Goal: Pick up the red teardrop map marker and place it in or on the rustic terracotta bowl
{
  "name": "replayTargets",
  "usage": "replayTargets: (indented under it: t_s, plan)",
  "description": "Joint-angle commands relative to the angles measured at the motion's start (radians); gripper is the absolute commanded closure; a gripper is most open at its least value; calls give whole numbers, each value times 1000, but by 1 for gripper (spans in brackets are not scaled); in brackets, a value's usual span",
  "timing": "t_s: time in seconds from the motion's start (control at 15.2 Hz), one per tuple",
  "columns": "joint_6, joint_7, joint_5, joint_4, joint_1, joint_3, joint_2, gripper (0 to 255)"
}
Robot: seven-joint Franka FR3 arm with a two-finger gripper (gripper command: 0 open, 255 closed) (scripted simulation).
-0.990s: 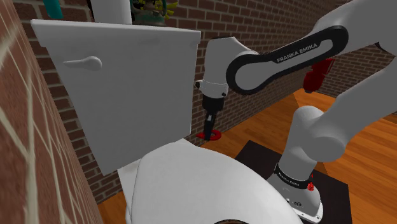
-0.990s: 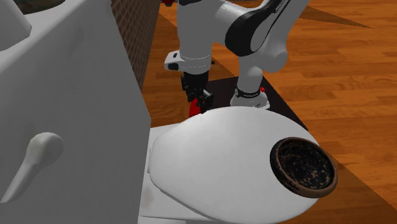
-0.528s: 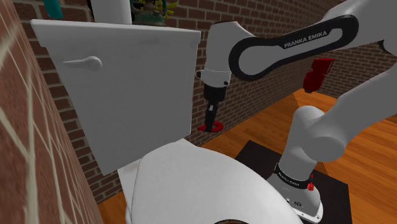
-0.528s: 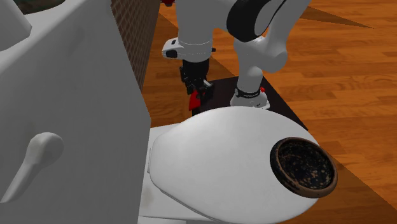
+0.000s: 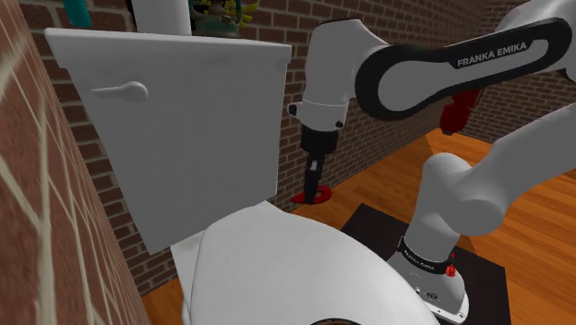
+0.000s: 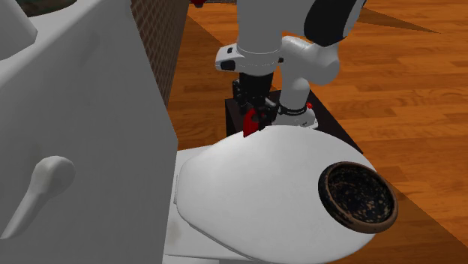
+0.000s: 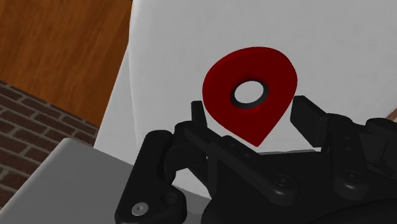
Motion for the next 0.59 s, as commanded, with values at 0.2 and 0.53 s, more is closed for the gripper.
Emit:
replayTargets:
  t_s: [0.2,0.53]
  plan:
    - [-22,123,72,11,66,101,-24,255]
    - [-31,250,139,49,121,210,-14,255]
